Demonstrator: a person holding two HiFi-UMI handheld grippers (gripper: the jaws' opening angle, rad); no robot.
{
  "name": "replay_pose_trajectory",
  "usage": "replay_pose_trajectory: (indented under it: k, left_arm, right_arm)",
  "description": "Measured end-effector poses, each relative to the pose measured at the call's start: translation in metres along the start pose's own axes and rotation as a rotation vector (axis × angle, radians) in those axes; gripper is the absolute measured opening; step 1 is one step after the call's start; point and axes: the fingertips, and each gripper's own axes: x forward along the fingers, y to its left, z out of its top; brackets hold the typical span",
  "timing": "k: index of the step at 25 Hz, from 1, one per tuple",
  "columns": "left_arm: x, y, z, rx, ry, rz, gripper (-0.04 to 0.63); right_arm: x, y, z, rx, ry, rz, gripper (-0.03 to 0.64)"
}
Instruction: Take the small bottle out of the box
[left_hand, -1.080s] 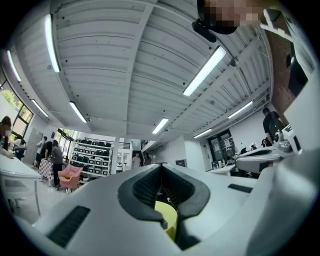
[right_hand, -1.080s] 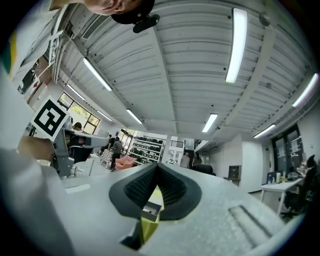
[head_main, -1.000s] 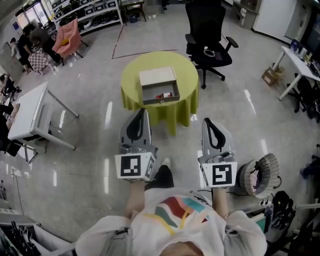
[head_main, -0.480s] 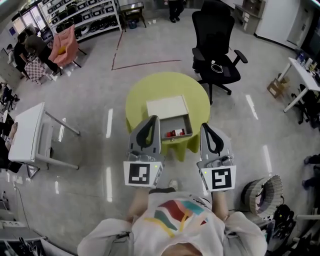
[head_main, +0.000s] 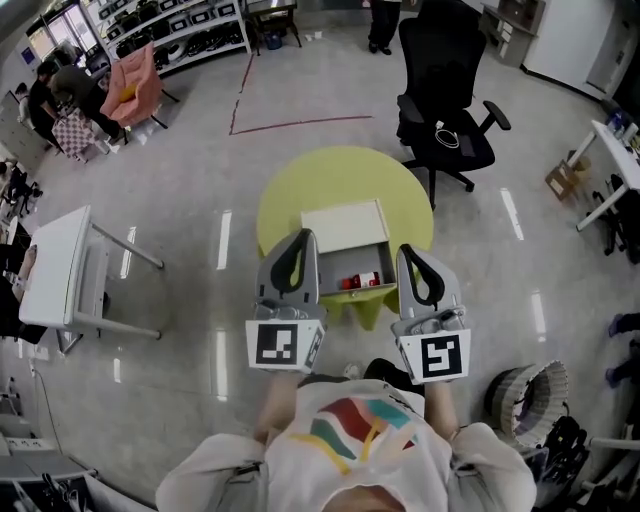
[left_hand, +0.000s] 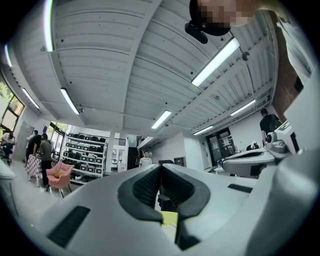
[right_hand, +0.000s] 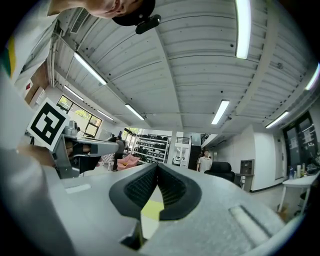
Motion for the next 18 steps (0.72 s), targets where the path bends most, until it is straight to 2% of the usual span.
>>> replay_pose_trajectory:
  k: [5, 11, 18]
  left_arm:
    - [0.012, -0.001, 0.004, 0.017, -0.007, 0.023, 0.017]
    - [0.023, -0.007, 0.011, 0.035, -0.025, 0.053, 0.017]
    - [0.036, -0.017, 0.01, 0.055, -0.031, 0.068, 0.017]
  right_arm:
    - [0.013, -0.013, 0.005, 0.008, -0.036, 0.015, 0.005]
    - [0.027, -0.018, 0.009, 0.011, -0.058, 0.081, 0.005]
    - [0.03, -0.03, 0.002, 0.022, -0.055, 0.113, 0.005]
